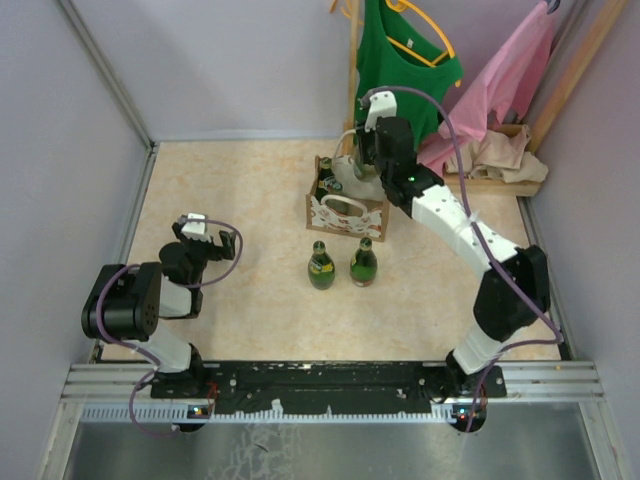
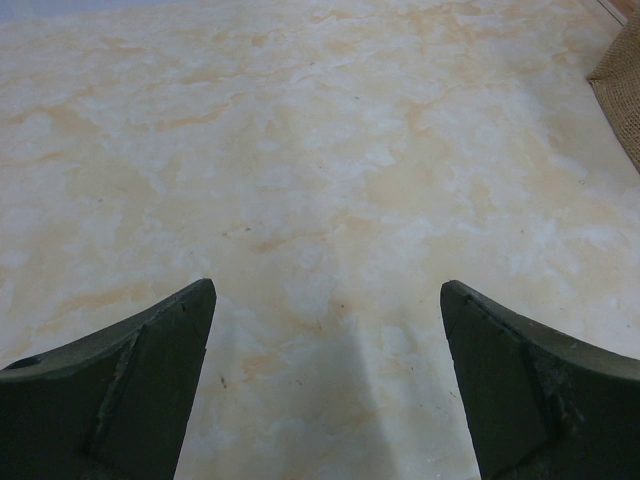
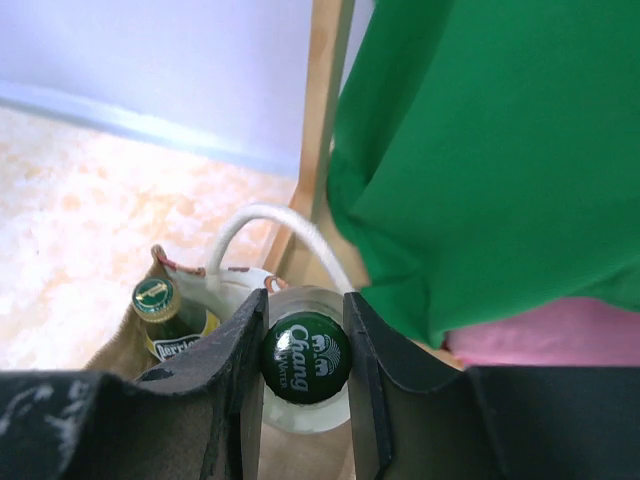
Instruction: Take the beverage out of the canvas bag
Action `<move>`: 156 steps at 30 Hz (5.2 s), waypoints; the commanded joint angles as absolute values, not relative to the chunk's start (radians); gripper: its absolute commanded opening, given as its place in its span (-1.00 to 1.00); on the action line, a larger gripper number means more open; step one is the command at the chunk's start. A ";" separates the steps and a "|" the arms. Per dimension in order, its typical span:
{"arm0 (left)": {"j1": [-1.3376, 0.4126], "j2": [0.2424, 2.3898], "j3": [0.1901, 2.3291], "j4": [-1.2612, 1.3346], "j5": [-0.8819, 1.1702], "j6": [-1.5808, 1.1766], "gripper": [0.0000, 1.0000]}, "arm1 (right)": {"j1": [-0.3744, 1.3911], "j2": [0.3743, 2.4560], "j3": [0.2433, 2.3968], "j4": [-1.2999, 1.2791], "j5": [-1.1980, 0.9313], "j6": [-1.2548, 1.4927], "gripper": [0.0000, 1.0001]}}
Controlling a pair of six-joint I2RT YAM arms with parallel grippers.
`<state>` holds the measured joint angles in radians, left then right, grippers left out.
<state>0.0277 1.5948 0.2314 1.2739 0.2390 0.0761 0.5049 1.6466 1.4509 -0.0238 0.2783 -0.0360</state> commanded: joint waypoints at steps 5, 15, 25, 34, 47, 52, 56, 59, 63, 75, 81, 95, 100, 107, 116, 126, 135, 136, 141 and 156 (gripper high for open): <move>0.021 1.595 0.242 1.284 0.240 0.081 1.00 | 0.604 1.330 1.385 0.289 0.483 -0.190 -1.00; 0.021 1.595 0.242 1.284 0.240 0.081 1.00 | 0.672 1.004 1.173 0.128 0.714 -0.055 -1.00; 0.021 1.595 0.242 1.284 0.240 0.081 1.00 | 0.673 0.834 0.894 -0.030 0.811 0.112 -1.00; 0.021 1.595 0.242 1.284 0.240 0.081 1.00 | 0.672 0.856 0.707 -0.028 0.726 0.260 -1.00; 0.021 1.595 0.242 1.284 0.241 0.081 1.00 | 0.673 0.905 0.651 0.007 0.635 0.322 -1.00; 0.020 1.595 0.242 1.284 0.240 0.080 1.00 | 0.672 0.926 0.652 -0.004 0.626 0.339 -1.00; 0.021 1.595 0.242 1.284 0.240 0.081 1.00 | 0.672 0.933 0.645 -0.025 0.619 0.358 -1.00; 0.021 1.595 0.242 1.284 0.240 0.081 1.00 | 0.672 0.931 0.634 -0.035 0.618 0.369 -0.95; 0.020 1.595 0.242 1.283 0.240 0.081 0.99 | 0.672 0.928 0.619 -0.050 0.626 0.373 -0.90; 0.021 1.595 0.242 1.284 0.239 0.081 1.00 | 0.672 0.916 0.601 -0.084 0.629 0.346 0.14; 0.021 1.595 0.242 1.284 0.240 0.081 1.00 | 0.673 0.919 0.626 -0.076 0.628 0.322 0.38; 0.020 1.595 0.242 1.284 0.241 0.081 1.00 | 0.670 1.182 1.065 0.039 0.603 0.112 0.39; 0.021 1.595 0.242 1.283 0.241 0.081 0.99 | 0.653 1.346 1.226 0.089 0.554 0.080 0.18; 0.021 1.594 0.243 1.284 0.240 0.081 1.00 | 0.601 1.546 1.426 0.059 0.420 0.103 0.19; 0.020 1.595 0.242 1.284 0.240 0.081 1.00 | 0.594 1.797 1.602 0.007 0.294 0.085 0.28; 0.021 1.595 0.242 1.284 0.240 0.080 1.00 | 0.594 1.942 1.702 -0.050 0.269 0.073 0.30; 0.020 1.595 0.242 1.284 0.241 0.081 1.00 | 0.594 1.913 1.635 -0.042 0.271 0.088 0.30; 0.022 1.595 0.242 1.284 0.239 0.081 1.00 | 0.594 1.903 1.620 -0.039 0.268 0.092 0.30; 0.021 1.595 0.242 1.284 0.240 0.080 0.99 | 0.594 1.830 1.513 -0.010 0.254 0.109 0.31; 0.021 1.595 0.242 1.284 0.240 0.081 0.99 | 0.595 1.808 1.421 0.001 0.246 0.119 0.25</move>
<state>0.0277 1.5948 0.2314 1.2739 0.2390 0.0757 0.5991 1.8320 1.4010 -0.0380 0.2554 0.1158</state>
